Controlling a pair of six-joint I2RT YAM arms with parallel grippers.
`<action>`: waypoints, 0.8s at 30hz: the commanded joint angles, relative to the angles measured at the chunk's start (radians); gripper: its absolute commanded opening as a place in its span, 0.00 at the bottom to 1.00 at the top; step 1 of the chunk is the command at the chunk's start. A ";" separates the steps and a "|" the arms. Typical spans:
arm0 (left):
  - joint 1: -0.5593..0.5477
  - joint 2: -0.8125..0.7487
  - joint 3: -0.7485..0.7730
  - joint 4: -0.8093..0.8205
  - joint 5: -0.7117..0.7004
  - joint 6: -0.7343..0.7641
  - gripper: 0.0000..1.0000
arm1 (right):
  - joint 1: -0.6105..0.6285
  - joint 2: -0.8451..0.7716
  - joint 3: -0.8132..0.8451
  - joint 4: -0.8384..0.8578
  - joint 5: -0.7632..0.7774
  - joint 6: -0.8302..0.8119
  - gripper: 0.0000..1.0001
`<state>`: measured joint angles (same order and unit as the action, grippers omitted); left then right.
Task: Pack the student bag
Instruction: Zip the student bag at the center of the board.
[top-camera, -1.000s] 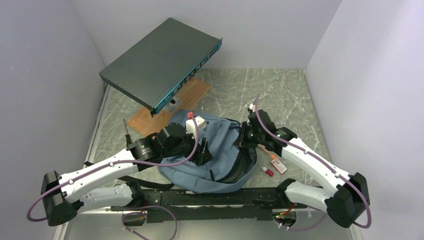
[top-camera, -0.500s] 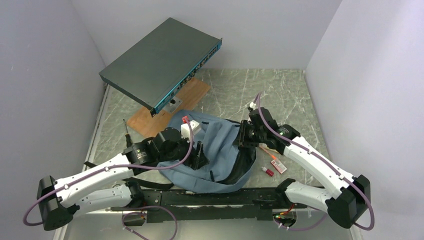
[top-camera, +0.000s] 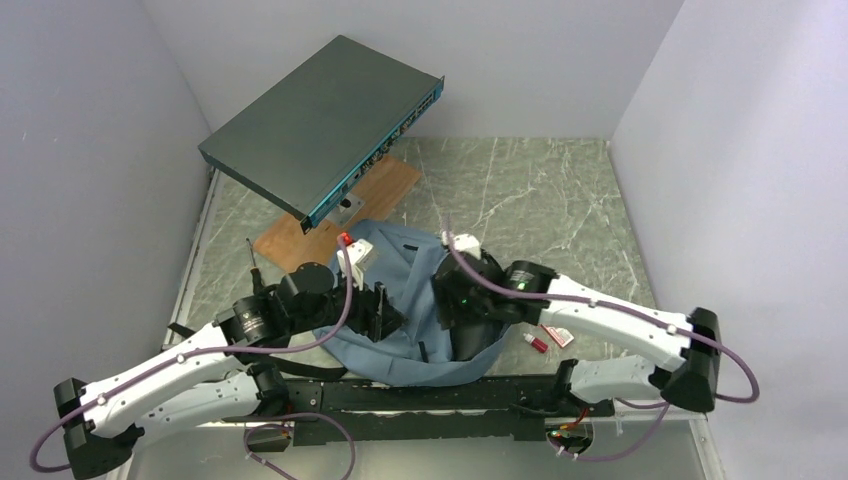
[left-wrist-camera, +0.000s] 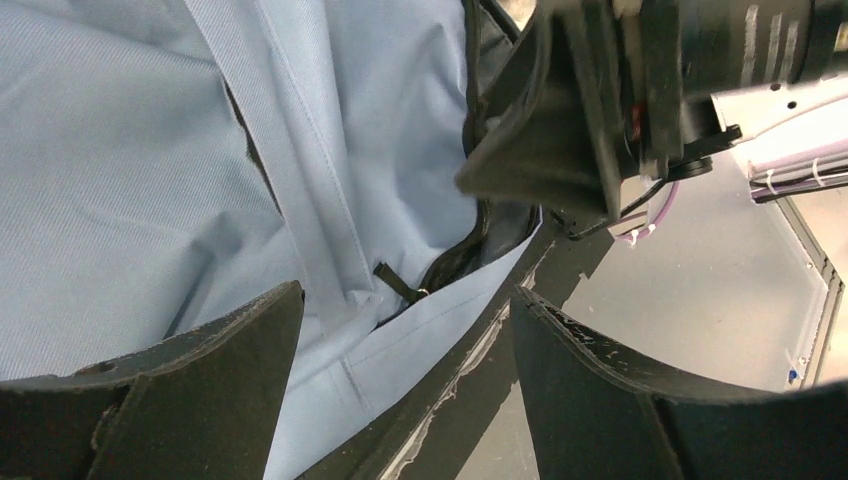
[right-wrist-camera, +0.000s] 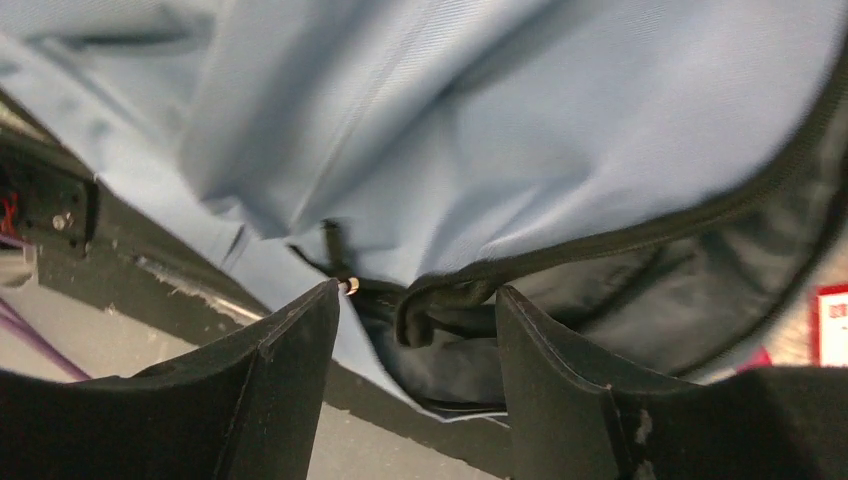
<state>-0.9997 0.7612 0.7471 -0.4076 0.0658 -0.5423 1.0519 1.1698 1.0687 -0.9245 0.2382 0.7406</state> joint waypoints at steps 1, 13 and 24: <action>-0.006 -0.057 -0.023 -0.022 -0.028 -0.027 0.81 | 0.117 0.088 0.040 0.104 0.034 0.105 0.62; -0.005 -0.144 -0.055 -0.060 -0.002 -0.029 0.82 | 0.251 -0.026 -0.106 0.013 0.145 0.342 0.67; -0.004 -0.148 -0.076 -0.031 0.033 -0.015 0.82 | 0.473 -0.024 0.061 -0.304 0.262 0.534 0.71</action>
<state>-1.0012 0.6216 0.6800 -0.4759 0.0681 -0.5629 1.4658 1.1336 1.0069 -1.0859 0.4179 1.1881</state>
